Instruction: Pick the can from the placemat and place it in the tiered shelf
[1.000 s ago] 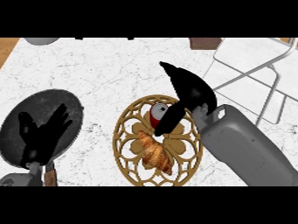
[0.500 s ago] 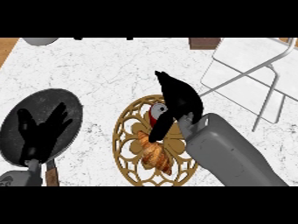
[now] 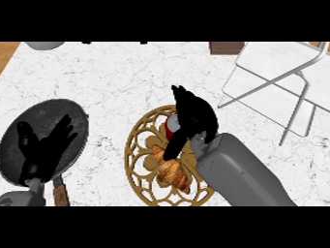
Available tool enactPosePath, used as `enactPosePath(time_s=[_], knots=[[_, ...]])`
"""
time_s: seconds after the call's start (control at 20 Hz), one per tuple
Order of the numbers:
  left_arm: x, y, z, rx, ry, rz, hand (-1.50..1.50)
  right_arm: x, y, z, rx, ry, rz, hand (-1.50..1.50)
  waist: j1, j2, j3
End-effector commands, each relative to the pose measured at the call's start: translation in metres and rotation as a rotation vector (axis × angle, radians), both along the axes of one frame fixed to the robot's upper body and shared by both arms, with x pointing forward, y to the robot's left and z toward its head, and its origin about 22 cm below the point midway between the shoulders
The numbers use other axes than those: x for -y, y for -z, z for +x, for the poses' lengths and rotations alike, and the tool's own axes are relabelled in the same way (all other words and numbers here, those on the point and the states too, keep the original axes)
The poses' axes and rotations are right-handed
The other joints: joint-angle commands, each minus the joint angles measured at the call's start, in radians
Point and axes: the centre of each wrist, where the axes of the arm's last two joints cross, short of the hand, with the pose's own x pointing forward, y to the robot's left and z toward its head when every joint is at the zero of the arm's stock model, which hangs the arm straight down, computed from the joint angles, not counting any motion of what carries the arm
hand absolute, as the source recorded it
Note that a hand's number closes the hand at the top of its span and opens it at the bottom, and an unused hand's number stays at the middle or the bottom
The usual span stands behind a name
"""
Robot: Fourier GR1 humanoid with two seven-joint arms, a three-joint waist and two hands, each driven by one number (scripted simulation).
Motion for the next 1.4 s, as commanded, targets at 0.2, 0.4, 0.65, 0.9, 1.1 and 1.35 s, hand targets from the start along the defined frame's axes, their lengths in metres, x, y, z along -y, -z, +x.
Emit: enactPosePath(time_s=[0.2,0.4,0.65,0.9,1.1,1.35], knots=[[0.017,0.009,0.002,-0.008,-0.002,-0.019,0.0,0.003,0.02,0.007,-0.004,0.063,-0.085,-1.5,-0.001,0.001,-0.001],[0.006,-0.008,0.004,-0.02,0.006,-0.021,0.0,-0.009,0.045,0.021,-0.01,0.066,-0.117,-1.5,0.008,0.002,0.0],[0.017,0.01,-0.003,-0.014,0.01,0.002,0.0,-0.008,0.043,0.015,0.036,0.06,-0.086,-1.5,0.003,0.001,0.0],[0.008,0.005,0.0,-0.012,0.007,-0.004,0.0,-0.002,0.075,0.028,0.068,0.045,-0.07,-1.5,0.007,0.003,0.0],[0.013,0.015,-0.009,-0.013,0.013,-0.001,0.0,0.003,0.085,0.022,0.061,0.015,-0.067,-1.5,0.003,0.002,0.0],[0.015,0.002,0.004,0.0,0.023,0.004,0.0,-0.007,0.098,0.027,-0.059,-0.232,-0.18,1.5,0.018,0.007,0.0]])
